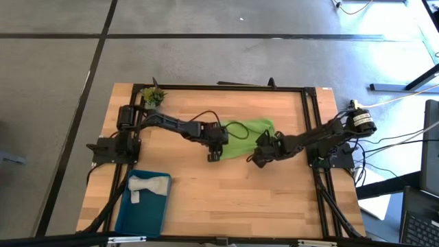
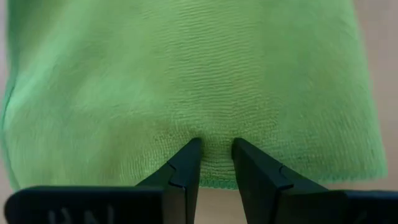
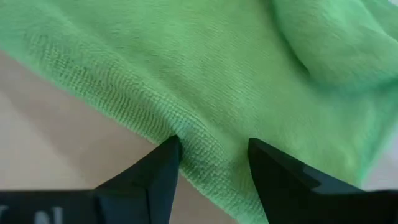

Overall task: Roll microfiber towels into tight, uniform cylinder then place into a basket
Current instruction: Roll the green towel

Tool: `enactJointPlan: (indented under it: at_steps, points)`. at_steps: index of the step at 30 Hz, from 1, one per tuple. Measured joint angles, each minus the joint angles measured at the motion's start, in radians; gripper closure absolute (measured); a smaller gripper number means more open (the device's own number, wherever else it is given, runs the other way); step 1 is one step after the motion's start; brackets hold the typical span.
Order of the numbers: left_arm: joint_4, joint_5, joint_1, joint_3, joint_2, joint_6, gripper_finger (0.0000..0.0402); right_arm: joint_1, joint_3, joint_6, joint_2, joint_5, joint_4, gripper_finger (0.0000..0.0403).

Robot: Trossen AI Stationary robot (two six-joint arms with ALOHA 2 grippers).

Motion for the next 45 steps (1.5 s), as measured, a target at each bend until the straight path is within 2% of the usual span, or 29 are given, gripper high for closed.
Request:
enactJointPlan:
  at_steps: [9, 14, 19, 24, 27, 30, 35, 38, 41, 45]
  points:
    - [0.02, 0.0, -0.121, -0.002, 0.002, -0.054, 0.0314, -0.083, -0.001, -0.185, 0.005, 0.092, 0.028, 0.0208]
    - [-0.018, -0.127, -0.146, 0.037, -0.046, -0.046, 0.0314, -0.095, 0.078, -0.267, -0.007, 0.086, -0.104, 0.0208]
    - [-0.062, -0.219, -0.111, 0.07, -0.132, -0.044, 0.0314, -0.086, 0.142, -0.289, -0.051, 0.069, -0.114, 0.0208]
    - [-0.053, -0.218, -0.041, 0.051, -0.122, -0.039, 0.0314, -0.066, 0.114, -0.293, -0.042, -0.018, 0.062, 0.0208]
    - [-0.048, -0.217, -0.003, 0.017, -0.078, -0.039, 0.0314, -0.059, 0.084, -0.322, -0.027, -0.085, 0.137, 0.0208]
    - [-0.02, -0.213, 0.021, 0.016, -0.044, -0.034, 0.0314, -0.058, 0.062, -0.315, -0.026, -0.107, 0.162, 0.0208]
    - [-0.014, -0.145, 0.029, 0.018, 0.008, -0.012, 0.0314, -0.076, 0.027, -0.31, -0.024, -0.107, 0.156, 0.0208]
    - [-0.014, -0.153, 0.015, 0.019, 0.018, -0.012, 0.0314, -0.099, 0.01, -0.311, -0.02, -0.103, 0.164, 0.0208]
    - [-0.027, -0.143, -0.004, 0.019, 0.019, -0.024, 0.0314, -0.127, -0.008, -0.311, -0.022, -0.067, 0.172, 0.0208]
    - [-0.033, -0.069, -0.048, 0.02, 0.019, -0.048, 0.0314, -0.164, -0.023, -0.32, -0.023, -0.014, 0.173, 0.0208]
